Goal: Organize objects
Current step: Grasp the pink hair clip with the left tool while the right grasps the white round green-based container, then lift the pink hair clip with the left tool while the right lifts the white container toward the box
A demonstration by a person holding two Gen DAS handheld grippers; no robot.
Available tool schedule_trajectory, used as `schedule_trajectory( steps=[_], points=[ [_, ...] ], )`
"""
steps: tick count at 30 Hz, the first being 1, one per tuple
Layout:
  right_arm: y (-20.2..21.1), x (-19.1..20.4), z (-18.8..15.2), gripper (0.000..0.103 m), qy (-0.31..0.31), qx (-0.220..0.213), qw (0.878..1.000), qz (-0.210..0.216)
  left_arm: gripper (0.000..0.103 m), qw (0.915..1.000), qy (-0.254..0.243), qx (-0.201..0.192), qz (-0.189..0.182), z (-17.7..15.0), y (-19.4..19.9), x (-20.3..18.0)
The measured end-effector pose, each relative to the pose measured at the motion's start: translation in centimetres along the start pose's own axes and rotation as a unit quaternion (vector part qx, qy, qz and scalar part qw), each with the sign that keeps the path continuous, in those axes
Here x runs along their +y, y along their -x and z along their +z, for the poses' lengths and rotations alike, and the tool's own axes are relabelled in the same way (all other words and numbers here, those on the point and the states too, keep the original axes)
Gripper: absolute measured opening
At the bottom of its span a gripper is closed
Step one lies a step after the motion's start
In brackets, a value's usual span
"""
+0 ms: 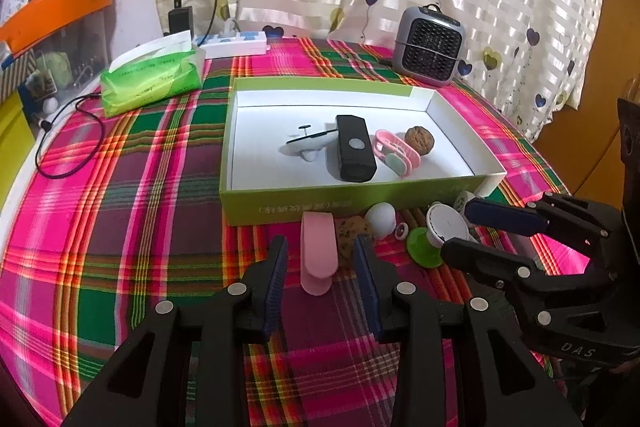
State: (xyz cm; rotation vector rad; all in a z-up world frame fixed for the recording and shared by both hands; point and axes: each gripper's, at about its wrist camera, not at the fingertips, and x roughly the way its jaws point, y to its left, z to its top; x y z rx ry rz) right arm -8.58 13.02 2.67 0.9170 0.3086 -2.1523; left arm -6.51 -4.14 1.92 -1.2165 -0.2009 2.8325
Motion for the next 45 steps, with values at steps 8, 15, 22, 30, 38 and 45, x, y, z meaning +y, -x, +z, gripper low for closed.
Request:
schedule_trajectory(
  steps=[8,15,22,30,38,45],
  points=[
    [-0.6,0.1,0.1,0.041,0.002,0.004,1.0,0.001,0.033,0.9999,0.014,0.002,0.004,0.1,-0.5,0.8],
    [-1.0,0.2,0.0,0.041,0.003,0.008,1.0,0.003,0.033,1.0,0.006,0.003,0.006,0.2,-0.8,0.5],
    [-1.1,0.1,0.1,0.041,0.003,0.011,1.0,0.0,0.033,0.9998,0.006,0.017,0.012,0.2,-1.4,0.7],
    [-1.4,0.0,0.1,0.041,0.0,0.015,1.0,-0.003,0.033,0.9996,0.01,0.022,0.016,-0.1,-1.6,1.0],
    [-1.8,-0.5,0.2,0.041,-0.013,0.022,1.0,-0.008,0.032,0.9997,0.005,0.022,0.012,0.1,-2.0,0.8],
    [-1.7,-0.2,0.3,0.041,-0.007,0.018,1.0,-0.01,0.022,0.9997,0.0,0.023,0.003,0.1,-2.1,0.5]
  ],
)
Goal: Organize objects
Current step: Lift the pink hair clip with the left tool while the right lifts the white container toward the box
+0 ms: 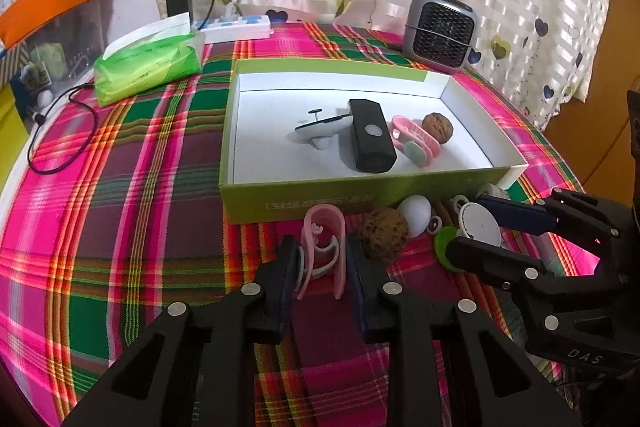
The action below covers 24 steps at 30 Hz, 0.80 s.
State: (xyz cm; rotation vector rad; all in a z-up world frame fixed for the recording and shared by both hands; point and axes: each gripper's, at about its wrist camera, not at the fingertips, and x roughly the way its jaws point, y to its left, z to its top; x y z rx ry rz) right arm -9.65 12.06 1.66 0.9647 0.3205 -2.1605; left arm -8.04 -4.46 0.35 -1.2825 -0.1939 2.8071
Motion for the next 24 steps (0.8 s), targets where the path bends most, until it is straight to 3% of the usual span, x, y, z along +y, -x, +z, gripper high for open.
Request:
schedule_trajectory(
  steps=[3,24],
  points=[
    [0.0,0.1,0.0,0.036,0.003,-0.002,1.0,-0.001,0.022,1.0,0.002,-0.001,-0.002,0.0,0.0,0.0],
    [2.2,0.9,-0.3,0.035,0.014,-0.027,1.0,-0.002,0.022,0.9996,-0.002,-0.029,-0.001,-0.7,2.7,-0.6]
  ],
)
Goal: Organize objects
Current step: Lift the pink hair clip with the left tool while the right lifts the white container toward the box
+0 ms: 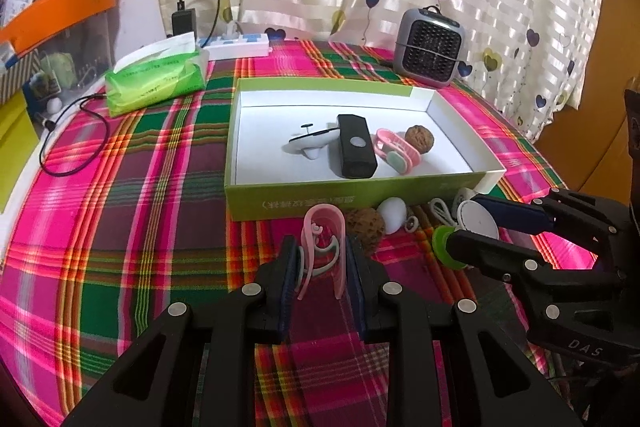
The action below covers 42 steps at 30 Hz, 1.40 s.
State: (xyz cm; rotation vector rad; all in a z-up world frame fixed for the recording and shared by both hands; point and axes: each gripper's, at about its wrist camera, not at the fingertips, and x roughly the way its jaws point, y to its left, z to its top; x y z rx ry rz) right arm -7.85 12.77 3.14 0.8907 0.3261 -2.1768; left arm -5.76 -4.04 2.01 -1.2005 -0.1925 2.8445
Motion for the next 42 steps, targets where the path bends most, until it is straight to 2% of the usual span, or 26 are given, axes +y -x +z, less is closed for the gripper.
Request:
schedule_trajectory(
  steps=[21,42],
  points=[
    [3.5,1.1,0.2,0.035,0.01,-0.04,0.999,-0.008,0.022,0.9992,-0.016,-0.037,-0.009,0.1,3.7,-2.3],
    [3.8,0.8,0.4,0.035,0.008,-0.046,0.999,-0.011,0.022,0.9989,-0.022,-0.041,-0.011,0.3,4.0,-2.9]
  ],
)
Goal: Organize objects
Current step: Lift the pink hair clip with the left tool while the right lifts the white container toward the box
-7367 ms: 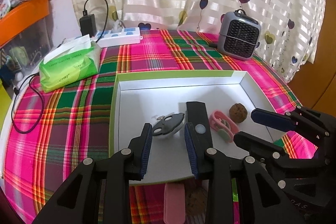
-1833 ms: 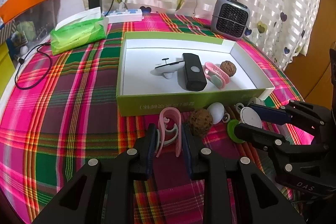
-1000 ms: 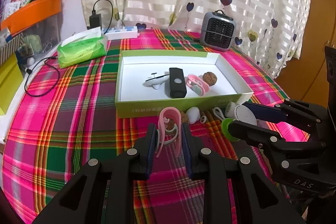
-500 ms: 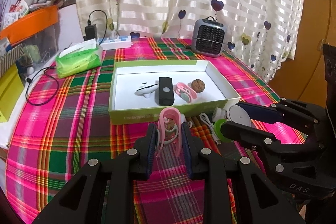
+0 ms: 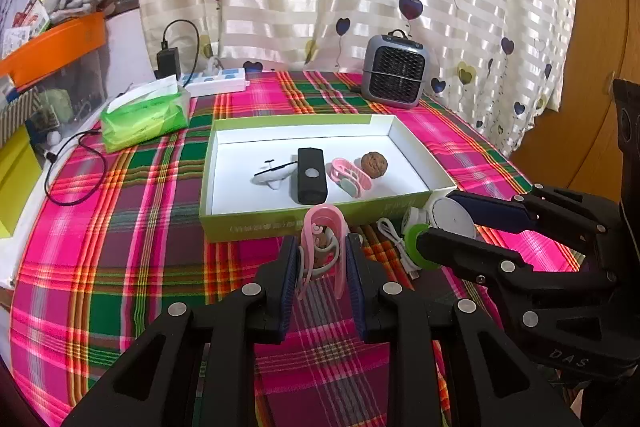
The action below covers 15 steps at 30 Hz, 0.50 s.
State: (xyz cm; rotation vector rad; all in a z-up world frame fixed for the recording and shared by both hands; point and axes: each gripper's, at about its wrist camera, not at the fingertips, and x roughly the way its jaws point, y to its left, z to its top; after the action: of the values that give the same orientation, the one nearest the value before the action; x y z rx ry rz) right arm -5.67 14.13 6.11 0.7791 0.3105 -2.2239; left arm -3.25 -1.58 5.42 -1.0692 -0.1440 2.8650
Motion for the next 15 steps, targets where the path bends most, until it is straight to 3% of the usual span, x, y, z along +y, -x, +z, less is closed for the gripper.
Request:
schedule_trajectory(
  steps=[15],
  points=[
    [-0.9,-1.5,0.7,0.035,-0.007,0.001,1.0,-0.01,0.022,1.0,0.005,0.005,0.003,0.4,-0.8,0.2]
  ],
)
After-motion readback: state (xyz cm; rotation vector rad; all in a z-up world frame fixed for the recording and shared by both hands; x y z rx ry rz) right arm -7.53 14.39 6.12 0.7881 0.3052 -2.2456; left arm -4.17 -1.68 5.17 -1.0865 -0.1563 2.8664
